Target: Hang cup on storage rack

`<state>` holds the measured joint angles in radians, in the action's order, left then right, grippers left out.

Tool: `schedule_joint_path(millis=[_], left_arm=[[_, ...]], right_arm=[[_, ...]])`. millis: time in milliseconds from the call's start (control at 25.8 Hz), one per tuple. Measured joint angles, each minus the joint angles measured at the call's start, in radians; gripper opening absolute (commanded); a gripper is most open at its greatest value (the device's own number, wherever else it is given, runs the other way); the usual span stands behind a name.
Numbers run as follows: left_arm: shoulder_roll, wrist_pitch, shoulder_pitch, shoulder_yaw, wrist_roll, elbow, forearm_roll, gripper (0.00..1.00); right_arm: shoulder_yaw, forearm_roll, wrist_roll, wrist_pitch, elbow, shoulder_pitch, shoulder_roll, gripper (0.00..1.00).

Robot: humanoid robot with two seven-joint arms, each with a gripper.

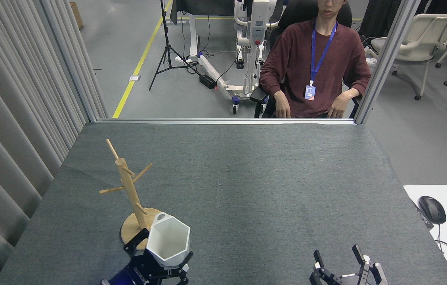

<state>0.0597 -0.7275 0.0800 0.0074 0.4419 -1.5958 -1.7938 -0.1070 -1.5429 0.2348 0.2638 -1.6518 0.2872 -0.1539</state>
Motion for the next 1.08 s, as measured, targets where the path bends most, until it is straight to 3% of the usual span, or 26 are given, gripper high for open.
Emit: schedule_joint_path(millis=[232, 426, 735, 1083], left_arm=[[0.034, -0.006, 0.048, 0.196, 0.000, -0.041, 0.043, 0.40], [0.078, 0.007, -0.001, 0.287, 0.006, 0.047, -0.003, 0.40], [0.117, 0.014, -0.151, 0.297, 0.023, 0.200, -0.077, 0.40], [0.125, 0.014, -0.188, 0.257, 0.023, 0.225, -0.088, 0.40]], right_arm=[[-0.001, -0.013, 0.028, 0.027, -0.009, 0.049, 0.001, 0.98], [-0.001, -0.015, 0.029, 0.029, -0.017, 0.056, 0.021, 0.98], [-0.002, -0.016, 0.031, 0.029, -0.022, 0.056, 0.025, 0.98], [-0.002, -0.016, 0.031, 0.029, -0.021, 0.056, 0.025, 0.98]])
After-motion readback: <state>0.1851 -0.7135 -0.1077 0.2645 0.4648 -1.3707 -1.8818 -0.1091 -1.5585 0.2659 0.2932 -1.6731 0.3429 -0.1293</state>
